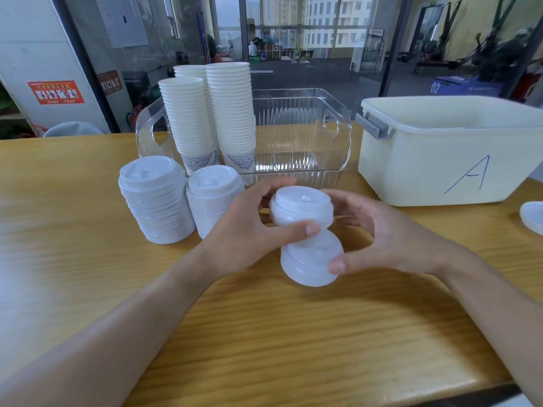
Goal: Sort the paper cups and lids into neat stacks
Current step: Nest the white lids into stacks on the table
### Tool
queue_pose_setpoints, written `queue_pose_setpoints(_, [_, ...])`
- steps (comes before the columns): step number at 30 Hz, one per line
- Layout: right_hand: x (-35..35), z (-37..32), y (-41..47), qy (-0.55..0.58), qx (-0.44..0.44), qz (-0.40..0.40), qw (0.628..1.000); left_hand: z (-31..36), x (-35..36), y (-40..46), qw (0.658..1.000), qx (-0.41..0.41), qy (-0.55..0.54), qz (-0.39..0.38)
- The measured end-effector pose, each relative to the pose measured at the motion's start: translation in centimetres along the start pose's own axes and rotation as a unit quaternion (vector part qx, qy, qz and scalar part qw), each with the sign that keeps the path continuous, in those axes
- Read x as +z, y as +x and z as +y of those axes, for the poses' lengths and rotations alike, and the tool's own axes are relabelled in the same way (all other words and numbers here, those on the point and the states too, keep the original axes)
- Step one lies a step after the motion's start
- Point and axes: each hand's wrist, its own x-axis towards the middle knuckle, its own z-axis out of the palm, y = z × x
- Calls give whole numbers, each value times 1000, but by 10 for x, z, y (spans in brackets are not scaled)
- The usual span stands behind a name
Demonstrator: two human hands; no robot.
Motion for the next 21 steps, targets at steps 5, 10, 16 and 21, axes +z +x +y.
queue_pose_setpoints(5, [15,-1,2,-54,20,-3,998,0,5,-2,1000,-19,-1,19])
queue_pose_setpoints(10, [22,-2,3,-65,24,58,996,-1,12,-4,1000,-8,-6,3])
queue_pose_setpoints(16, [25,0,3,-107,35,68,991,-9,14,-5,998,-8,38,-57])
queue_pose_setpoints(21, [22,2,3,-95,28,63,993,-3,10,-1,997,-37,-52,33])
